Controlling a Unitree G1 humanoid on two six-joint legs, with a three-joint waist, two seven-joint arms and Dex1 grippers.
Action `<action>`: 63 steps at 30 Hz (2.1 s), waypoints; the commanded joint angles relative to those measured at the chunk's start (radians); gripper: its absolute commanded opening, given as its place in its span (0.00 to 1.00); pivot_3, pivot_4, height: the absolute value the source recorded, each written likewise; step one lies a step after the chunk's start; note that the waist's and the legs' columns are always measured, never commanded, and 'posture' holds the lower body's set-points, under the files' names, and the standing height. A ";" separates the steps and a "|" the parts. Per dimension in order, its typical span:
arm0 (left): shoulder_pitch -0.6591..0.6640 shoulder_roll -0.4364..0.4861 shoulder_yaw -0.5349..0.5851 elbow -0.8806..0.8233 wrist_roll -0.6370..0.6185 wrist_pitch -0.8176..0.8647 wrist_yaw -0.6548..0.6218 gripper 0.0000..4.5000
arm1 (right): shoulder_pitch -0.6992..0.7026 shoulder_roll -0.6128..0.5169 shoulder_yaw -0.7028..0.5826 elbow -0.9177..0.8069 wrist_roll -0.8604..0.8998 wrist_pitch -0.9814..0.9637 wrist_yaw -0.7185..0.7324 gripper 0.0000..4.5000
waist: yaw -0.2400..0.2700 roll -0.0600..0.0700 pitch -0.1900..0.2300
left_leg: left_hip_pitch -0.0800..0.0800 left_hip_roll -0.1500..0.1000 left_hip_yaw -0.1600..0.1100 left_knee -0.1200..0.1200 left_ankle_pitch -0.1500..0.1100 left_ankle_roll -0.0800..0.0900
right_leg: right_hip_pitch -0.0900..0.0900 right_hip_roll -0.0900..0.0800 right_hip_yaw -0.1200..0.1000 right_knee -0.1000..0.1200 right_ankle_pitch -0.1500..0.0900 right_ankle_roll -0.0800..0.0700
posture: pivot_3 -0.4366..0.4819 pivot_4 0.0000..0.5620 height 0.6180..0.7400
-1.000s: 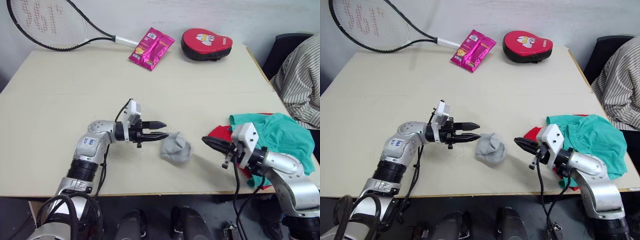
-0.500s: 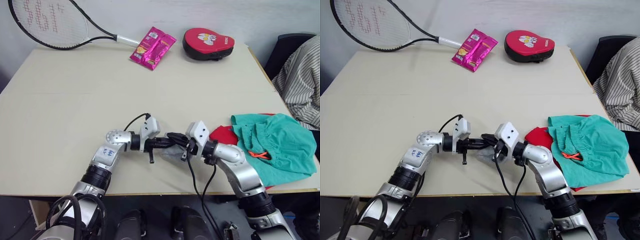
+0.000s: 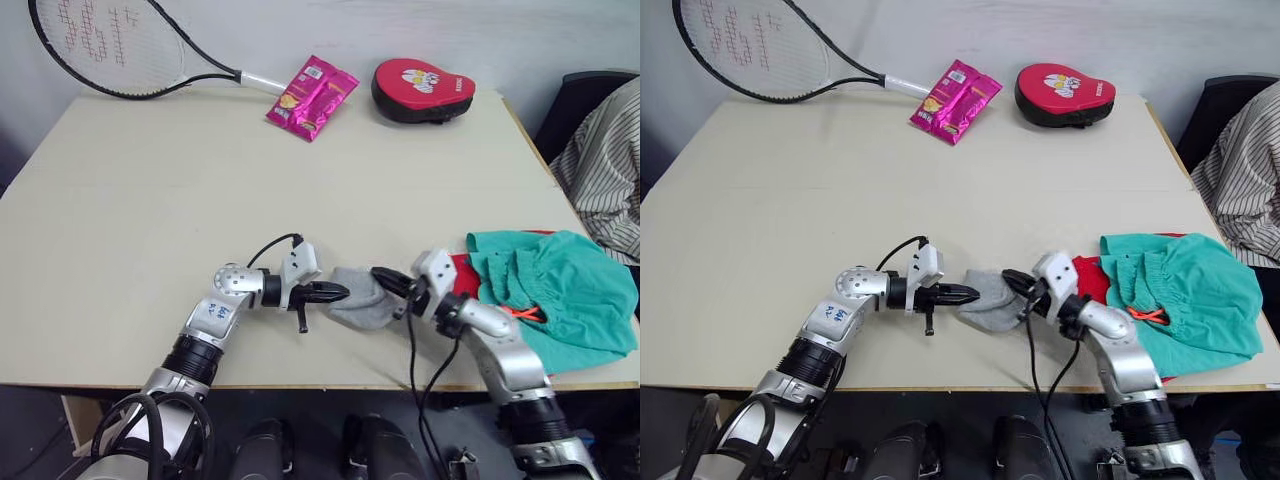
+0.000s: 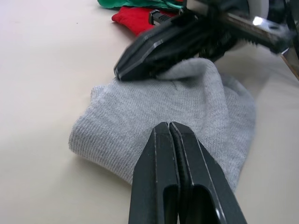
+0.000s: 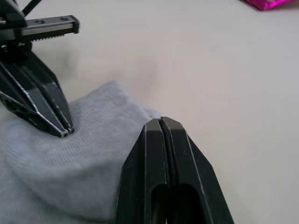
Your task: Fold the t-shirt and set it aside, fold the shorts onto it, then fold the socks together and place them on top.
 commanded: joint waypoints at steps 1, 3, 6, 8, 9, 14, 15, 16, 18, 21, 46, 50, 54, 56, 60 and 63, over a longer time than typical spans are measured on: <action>0.008 0.002 -0.005 0.018 0.016 -0.014 0.000 0.00 | 0.021 -0.063 -0.097 -0.139 0.187 0.205 0.042 0.20 | 0.002 0.000 0.000 | 0.000 0.000 0.000 0.000 -0.001 0.001 | 0.000 0.000 0.000 0.000 0.000 0.000 | 0.48 0.27 1.00; 0.007 0.001 -0.004 0.020 0.016 -0.020 0.001 0.00 | 0.022 -0.113 -0.155 -0.188 0.334 0.395 0.044 0.35 | 0.003 0.001 0.001 | -0.001 0.000 0.000 0.000 -0.003 0.005 | 0.000 0.000 -0.001 0.000 0.000 0.000 | 0.48 0.27 1.00; 0.002 -0.001 -0.002 0.028 0.017 -0.028 0.002 0.00 | -0.009 -0.170 -0.269 -0.180 0.599 0.741 -0.036 0.58 | 0.003 0.001 0.001 | -0.001 0.000 -0.002 0.001 -0.003 0.006 | 0.000 0.000 -0.001 -0.001 0.000 0.000 | 0.48 0.27 1.00; 0.000 -0.003 -0.001 0.032 0.019 -0.034 0.006 0.00 | -0.049 -0.188 -0.352 -0.096 0.758 0.995 -0.140 0.72 | 0.003 0.001 0.001 | -0.001 0.000 -0.002 0.001 -0.003 0.006 | 0.000 -0.001 -0.002 -0.001 0.000 0.000 | 0.48 0.27 1.00; -0.001 -0.004 -0.001 0.033 0.020 -0.036 0.007 0.00 | -0.068 -0.191 -0.381 -0.058 0.807 1.092 -0.191 0.80 | 0.002 0.001 0.000 | -0.001 0.000 -0.003 0.001 -0.003 0.006 | 0.001 -0.001 -0.002 -0.001 0.000 -0.001 | 0.48 0.27 1.00; -0.001 -0.008 -0.001 0.039 0.021 -0.043 0.016 0.00 | -0.099 -0.132 -0.455 0.024 0.945 1.310 -0.350 0.98 | 0.004 0.002 0.000 | -0.002 0.000 -0.003 0.000 -0.003 0.006 | 0.000 -0.001 -0.004 -0.003 0.000 -0.001 | 0.48 0.27 1.00; 0.000 -0.009 -0.002 0.038 0.022 -0.043 0.017 0.00 | -0.108 -0.104 -0.469 0.043 0.965 1.326 -0.388 0.98 | 0.003 0.002 0.000 | -0.003 0.000 -0.003 0.000 -0.003 0.006 | 0.000 -0.001 -0.004 -0.003 0.000 -0.001 | 0.48 0.27 1.00; 0.001 -0.009 -0.004 0.037 0.023 -0.043 0.019 0.00 | -0.117 -0.090 -0.464 0.062 0.968 1.344 -0.427 0.98 | 0.001 0.003 0.000 | -0.003 0.000 -0.003 0.000 -0.003 0.006 | 0.000 -0.001 -0.004 -0.003 0.000 -0.001 | 0.48 0.27 1.00; 0.005 -0.008 -0.005 0.031 0.025 -0.041 0.020 0.00 | -0.133 -0.079 -0.431 0.129 1.004 1.362 -0.520 0.98 | 0.001 0.003 -0.001 | -0.003 0.000 -0.003 0.000 -0.003 0.007 | 0.001 -0.001 -0.004 -0.003 0.001 0.000 | 0.48 0.27 1.00; 0.016 0.001 -0.007 0.015 0.026 -0.035 0.014 0.00 | -0.175 -0.002 -0.443 0.175 1.066 1.360 -0.618 0.98 | 0.000 0.003 -0.001 | -0.003 0.000 -0.003 0.001 -0.003 0.007 | 0.001 -0.001 -0.004 -0.004 0.001 0.001 | 0.48 0.27 1.00; 0.005 -0.001 0.065 0.024 -0.028 -0.005 -0.001 0.00 | -0.187 0.205 -0.411 0.165 1.331 1.184 -0.998 0.05 | -0.023 0.005 -0.002 | -0.004 0.000 -0.002 -0.002 -0.003 0.007 | 0.001 0.000 -0.003 -0.006 0.002 0.001 | 0.48 0.27 1.00; 0.005 -0.022 0.165 -0.055 -0.163 -0.042 -0.051 0.19 | -0.073 0.174 -0.445 -0.029 1.618 0.971 -1.100 0.05 | -0.020 0.007 0.000 | -0.007 0.000 -0.003 -0.002 -0.003 0.007 | -0.001 0.000 -0.004 -0.008 0.002 0.002 | 0.48 0.27 1.00; 0.011 -0.013 0.203 -0.165 -0.244 0.003 -0.070 0.46 | 0.021 0.170 -0.588 -0.226 1.630 0.811 -1.063 0.05 | -0.020 0.007 0.000 | -0.009 -0.001 -0.002 -0.002 -0.004 0.008 | -0.002 0.000 -0.004 -0.010 0.003 0.005 | 0.48 0.27 1.00; 0.016 -0.003 0.210 -0.223 -0.282 0.043 -0.078 0.61 | 0.058 0.148 -0.655 -0.266 1.630 0.751 -1.069 0.05 | -0.020 0.007 0.000 | -0.009 -0.001 -0.002 -0.002 -0.004 0.008 | -0.002 0.001 -0.003 -0.010 0.003 0.006 | 0.48 0.27 1.00; 0.031 0.020 0.228 -0.334 -0.366 0.106 -0.098 0.89 | 0.103 0.062 -0.834 -0.222 1.630 0.649 -1.084 0.05 | -0.019 0.007 0.000 | -0.008 -0.001 0.000 -0.002 -0.004 0.008 | -0.002 0.002 0.000 -0.011 0.004 0.007 | 0.48 0.27 1.00; 0.053 0.036 0.229 -0.369 -0.388 0.118 -0.108 1.00 | 0.124 0.003 -0.895 -0.135 1.630 0.599 -1.091 0.05 | -0.020 0.008 0.000 | -0.006 -0.001 0.001 -0.002 -0.004 0.009 | 0.000 0.004 0.003 -0.011 0.004 0.008 | 0.48 0.27 1.00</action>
